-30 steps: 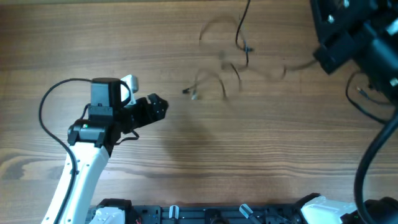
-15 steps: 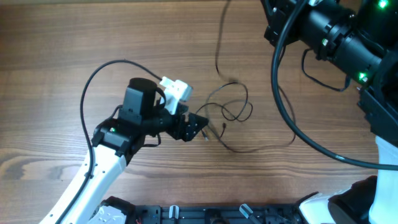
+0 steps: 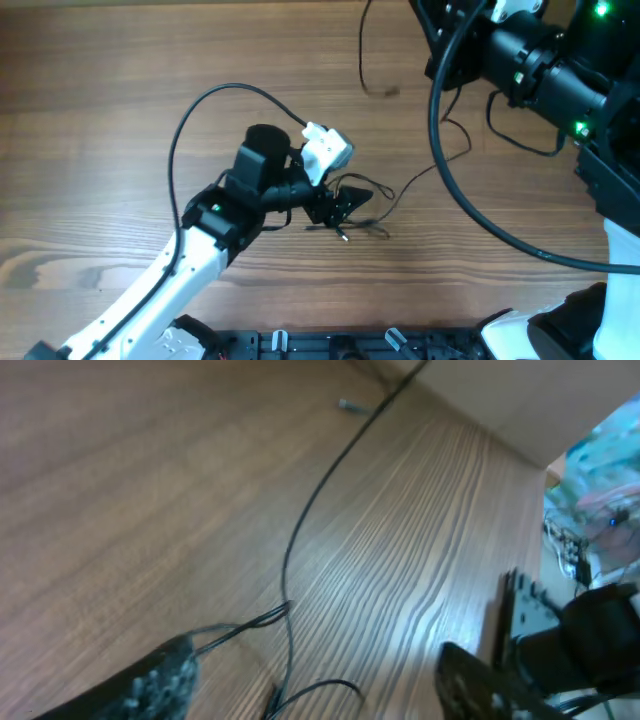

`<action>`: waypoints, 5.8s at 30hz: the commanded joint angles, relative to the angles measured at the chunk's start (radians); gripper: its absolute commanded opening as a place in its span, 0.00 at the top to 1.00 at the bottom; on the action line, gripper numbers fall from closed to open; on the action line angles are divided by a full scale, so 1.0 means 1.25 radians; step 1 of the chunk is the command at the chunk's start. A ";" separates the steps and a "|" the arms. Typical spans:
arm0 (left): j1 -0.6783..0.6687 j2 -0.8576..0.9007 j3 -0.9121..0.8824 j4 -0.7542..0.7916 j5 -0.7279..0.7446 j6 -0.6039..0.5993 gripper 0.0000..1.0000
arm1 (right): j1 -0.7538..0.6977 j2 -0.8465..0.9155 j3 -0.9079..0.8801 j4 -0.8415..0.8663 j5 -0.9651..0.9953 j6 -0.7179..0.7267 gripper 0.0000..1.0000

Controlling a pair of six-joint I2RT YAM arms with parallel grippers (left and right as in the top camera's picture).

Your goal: Untangle cables

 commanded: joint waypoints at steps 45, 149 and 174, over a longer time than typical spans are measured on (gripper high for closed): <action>0.369 0.153 0.006 -0.152 -0.371 -0.323 0.96 | -0.052 0.029 0.001 -0.316 0.826 0.177 0.96; 0.293 0.150 0.006 -0.240 -0.321 -0.277 0.96 | -0.811 -0.095 -0.808 -0.127 0.197 0.327 0.00; 0.293 0.150 0.006 -0.212 -0.320 -0.278 0.96 | -1.059 -0.188 -1.320 0.316 0.297 0.484 0.00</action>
